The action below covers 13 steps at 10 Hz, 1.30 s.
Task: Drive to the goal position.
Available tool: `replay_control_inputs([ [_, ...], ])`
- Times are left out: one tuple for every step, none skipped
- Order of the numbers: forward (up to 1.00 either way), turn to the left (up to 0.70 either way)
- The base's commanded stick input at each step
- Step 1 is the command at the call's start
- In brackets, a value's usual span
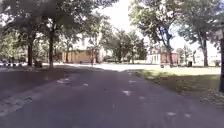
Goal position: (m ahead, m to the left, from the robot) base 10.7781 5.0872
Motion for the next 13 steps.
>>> replay_control_inputs([
  [0.85, -0.01],
  [0.85, 0.0],
  [0.85, 0.0],
  [0.85, 0.0],
  [0.85, 0.0],
  [0.85, 0.0],
  [0.85, 0.0],
  [0.85, 0.0],
  [0.85, 0.0],
  [0.85, 0.0],
  [0.85, 0.0],
  [0.85, 0.0],
  [0.85, 0.0],
])
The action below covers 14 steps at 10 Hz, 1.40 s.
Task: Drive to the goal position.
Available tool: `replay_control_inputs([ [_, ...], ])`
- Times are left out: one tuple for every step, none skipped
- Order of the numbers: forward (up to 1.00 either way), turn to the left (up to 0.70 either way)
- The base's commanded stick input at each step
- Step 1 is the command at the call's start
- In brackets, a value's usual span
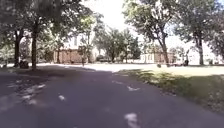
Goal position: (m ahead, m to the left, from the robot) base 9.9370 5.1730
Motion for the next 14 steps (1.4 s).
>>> replay_control_inputs([
  [0.85, 0.0],
  [0.85, 0.0],
  [0.85, 0.0],
  [0.85, 0.0],
  [0.85, 0.0],
  [0.85, 0.0],
  [0.85, 0.0],
  [0.85, 0.0],
  [0.85, 0.0],
  [0.85, 0.0],
  [0.85, 0.0],
  [0.85, 0.0],
  [0.85, 0.0],
  [0.85, 0.0],
])
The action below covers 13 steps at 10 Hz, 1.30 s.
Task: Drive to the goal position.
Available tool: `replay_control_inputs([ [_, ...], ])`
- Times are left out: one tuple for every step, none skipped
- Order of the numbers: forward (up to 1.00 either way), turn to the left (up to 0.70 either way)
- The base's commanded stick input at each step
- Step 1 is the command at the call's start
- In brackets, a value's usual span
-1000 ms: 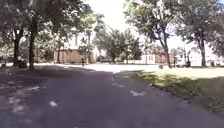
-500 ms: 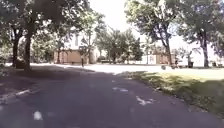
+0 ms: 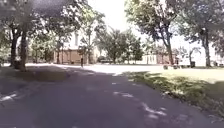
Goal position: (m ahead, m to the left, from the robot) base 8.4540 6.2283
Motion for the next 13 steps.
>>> replay_control_inputs([
  [0.85, 0.0],
  [0.85, 0.0],
  [0.85, 0.0],
  [0.85, 0.0],
  [0.85, 0.0],
  [0.85, 0.0],
  [0.85, 0.0],
  [0.85, 0.0],
  [0.85, 0.0],
  [0.85, 0.0],
  [0.85, 0.0],
  [0.85, 0.0],
  [0.85, 0.0],
])
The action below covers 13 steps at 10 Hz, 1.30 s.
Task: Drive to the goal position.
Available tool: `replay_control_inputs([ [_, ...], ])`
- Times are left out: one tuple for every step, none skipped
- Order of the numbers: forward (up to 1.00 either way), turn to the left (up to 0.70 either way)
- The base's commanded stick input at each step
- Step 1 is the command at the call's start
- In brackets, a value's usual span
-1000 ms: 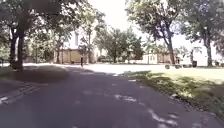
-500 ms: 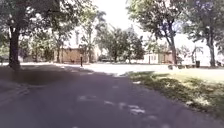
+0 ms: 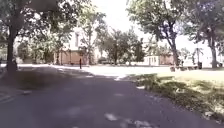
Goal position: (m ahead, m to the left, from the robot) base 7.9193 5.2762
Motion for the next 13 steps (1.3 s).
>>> replay_control_inputs([
  [0.85, 0.0],
  [0.85, 0.0],
  [0.85, 0.0],
  [0.85, 0.0],
  [0.85, 0.0],
  [0.85, 0.0],
  [0.85, 0.0],
  [0.85, 0.0],
  [0.85, 0.0],
  [0.85, 0.0],
  [0.85, 0.0],
  [0.85, 0.0],
  [0.85, 0.0],
])
